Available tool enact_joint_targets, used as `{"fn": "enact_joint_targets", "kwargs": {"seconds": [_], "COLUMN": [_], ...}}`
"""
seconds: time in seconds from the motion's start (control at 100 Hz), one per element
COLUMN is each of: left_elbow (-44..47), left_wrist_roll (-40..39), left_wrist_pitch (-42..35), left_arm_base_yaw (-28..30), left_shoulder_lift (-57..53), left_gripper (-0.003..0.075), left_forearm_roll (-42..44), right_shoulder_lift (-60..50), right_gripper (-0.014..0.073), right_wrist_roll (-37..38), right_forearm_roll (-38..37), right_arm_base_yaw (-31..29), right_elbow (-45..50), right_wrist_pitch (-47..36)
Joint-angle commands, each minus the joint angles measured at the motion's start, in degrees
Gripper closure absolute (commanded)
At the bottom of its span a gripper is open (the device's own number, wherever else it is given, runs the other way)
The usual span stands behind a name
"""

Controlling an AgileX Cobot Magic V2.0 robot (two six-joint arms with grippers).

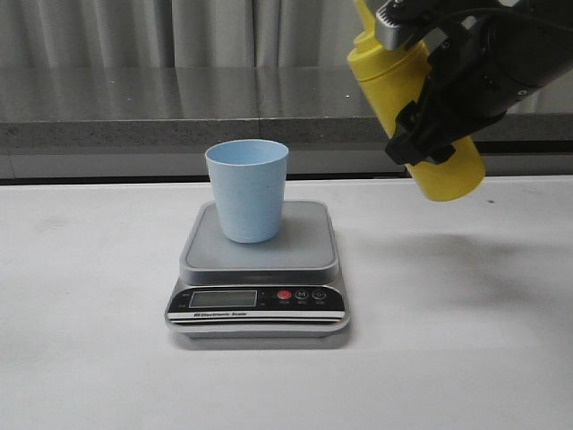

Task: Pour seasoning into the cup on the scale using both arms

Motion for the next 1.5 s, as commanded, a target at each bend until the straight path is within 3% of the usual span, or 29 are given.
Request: {"fn": "enact_joint_targets", "kwargs": {"seconds": [0.0,0.34,0.77,1.25,1.49], "left_elbow": [-1.64,-1.64,-1.64,-1.64,-1.64], "left_wrist_roll": [-0.45,-0.45,-0.45,-0.45,-0.45], "left_wrist_pitch": [-4.34,-4.34,-4.34,-4.34,-4.34], "left_arm_base_yaw": [0.11,0.11,0.11,0.11,0.11], "left_shoulder_lift": [0.49,0.49,0.49,0.49,0.49], "left_gripper": [0.0741,0.0741,0.0741,0.0741,0.0741], "left_forearm_roll": [-0.45,-0.45,-0.45,-0.45,-0.45], "right_shoulder_lift": [-2.87,-2.39,-0.46,3.16,3.17], "right_gripper": [0.0653,0.0653,0.0653,0.0653,0.0653], "right_wrist_roll": [-0.03,-0.03,-0.03,-0.30,-9.62], "right_forearm_roll": [-5.03,-19.66,-39.06,-50.08,-50.08], "right_arm_base_yaw": [1.04,7.15,13.97,17.11,17.16], "right_elbow": [-3.14,-7.18,-8.36,-8.36,-8.31], "right_wrist_pitch": [2.68,20.45,30.78,40.86,40.54]}}
